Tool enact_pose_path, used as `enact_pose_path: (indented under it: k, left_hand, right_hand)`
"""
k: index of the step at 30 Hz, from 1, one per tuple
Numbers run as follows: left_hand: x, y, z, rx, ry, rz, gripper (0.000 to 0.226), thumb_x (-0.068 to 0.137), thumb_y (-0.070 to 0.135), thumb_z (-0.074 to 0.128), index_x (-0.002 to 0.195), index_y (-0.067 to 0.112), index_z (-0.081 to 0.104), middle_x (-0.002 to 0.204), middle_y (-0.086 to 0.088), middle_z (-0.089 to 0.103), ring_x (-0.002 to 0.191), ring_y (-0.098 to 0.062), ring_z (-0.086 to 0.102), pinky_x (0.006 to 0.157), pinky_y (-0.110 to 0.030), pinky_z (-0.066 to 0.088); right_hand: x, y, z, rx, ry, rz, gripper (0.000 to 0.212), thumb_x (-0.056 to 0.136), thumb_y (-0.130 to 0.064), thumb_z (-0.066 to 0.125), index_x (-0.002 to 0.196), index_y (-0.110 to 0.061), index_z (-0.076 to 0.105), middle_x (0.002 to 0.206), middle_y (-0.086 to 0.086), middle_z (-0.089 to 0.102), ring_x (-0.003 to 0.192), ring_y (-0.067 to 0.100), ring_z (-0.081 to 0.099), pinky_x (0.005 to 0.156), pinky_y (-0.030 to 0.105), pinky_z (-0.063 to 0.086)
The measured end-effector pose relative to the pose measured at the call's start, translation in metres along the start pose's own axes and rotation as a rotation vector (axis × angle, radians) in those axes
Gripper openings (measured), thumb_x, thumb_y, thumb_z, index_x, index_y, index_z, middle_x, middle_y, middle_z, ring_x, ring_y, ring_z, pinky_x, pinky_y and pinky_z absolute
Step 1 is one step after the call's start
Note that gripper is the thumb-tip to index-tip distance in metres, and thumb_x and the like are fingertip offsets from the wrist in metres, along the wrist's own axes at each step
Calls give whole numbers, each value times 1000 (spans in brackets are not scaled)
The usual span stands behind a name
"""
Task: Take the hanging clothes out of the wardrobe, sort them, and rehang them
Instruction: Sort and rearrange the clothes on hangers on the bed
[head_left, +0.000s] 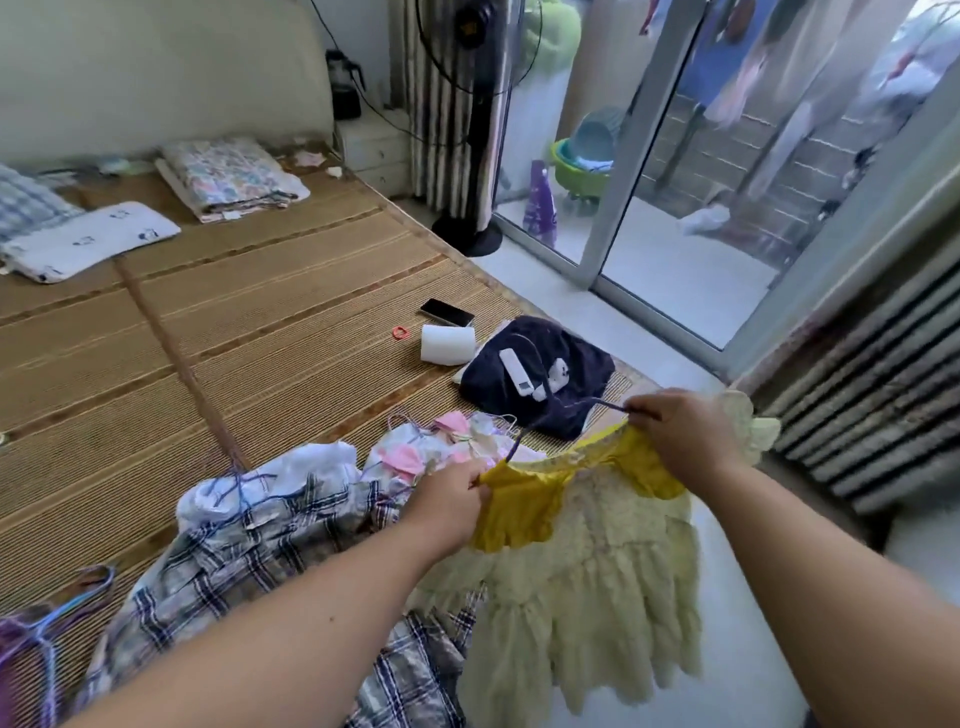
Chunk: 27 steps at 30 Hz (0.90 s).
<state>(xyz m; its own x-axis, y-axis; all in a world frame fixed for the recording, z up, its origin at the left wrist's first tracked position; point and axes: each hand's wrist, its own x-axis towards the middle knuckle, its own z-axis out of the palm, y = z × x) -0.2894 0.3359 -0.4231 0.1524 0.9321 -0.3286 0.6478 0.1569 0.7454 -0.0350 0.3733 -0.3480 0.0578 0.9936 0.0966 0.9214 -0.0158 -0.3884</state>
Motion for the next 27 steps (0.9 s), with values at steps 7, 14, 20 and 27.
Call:
enact_pose_path:
  k: [7, 14, 20, 27]
  left_hand:
    - [113, -84, -29, 18, 31, -189, 25, 94, 25, 48, 69, 25, 50, 72, 3, 52, 72, -20, 51, 51, -27, 28]
    - [197, -183, -22, 50, -87, -346, 16, 91, 24, 48, 100, 17, 60, 102, -8, 64, 96, -29, 59, 77, -33, 46]
    - [236, -229, 1, 59, -140, -437, 25, 94, 31, 46, 115, 24, 59, 116, -7, 63, 105, -28, 58, 78, -26, 41]
    - [236, -220, -3, 54, -57, -440, 49, 91, 40, 51, 138, 27, 43, 136, -7, 50, 122, -26, 50, 99, -33, 42]
  right_hand:
    - [120, -20, 133, -72, -156, -83, 17, 87, -24, 64, 99, -22, 75, 102, 2, 72, 97, 23, 62, 73, 27, 41]
    - [197, -31, 278, -309, -513, -45, 26, 92, -24, 45, 106, -36, 65, 107, 3, 60, 105, 29, 54, 86, 39, 42]
    - [210, -29, 348, -470, -687, 78, 41, 85, -12, 36, 114, -34, 54, 124, -1, 55, 114, 24, 48, 93, 49, 33]
    - [174, -28, 332, -400, -729, 88, 48, 93, -26, 43, 139, -38, 34, 139, -3, 44, 126, 22, 45, 104, 46, 35]
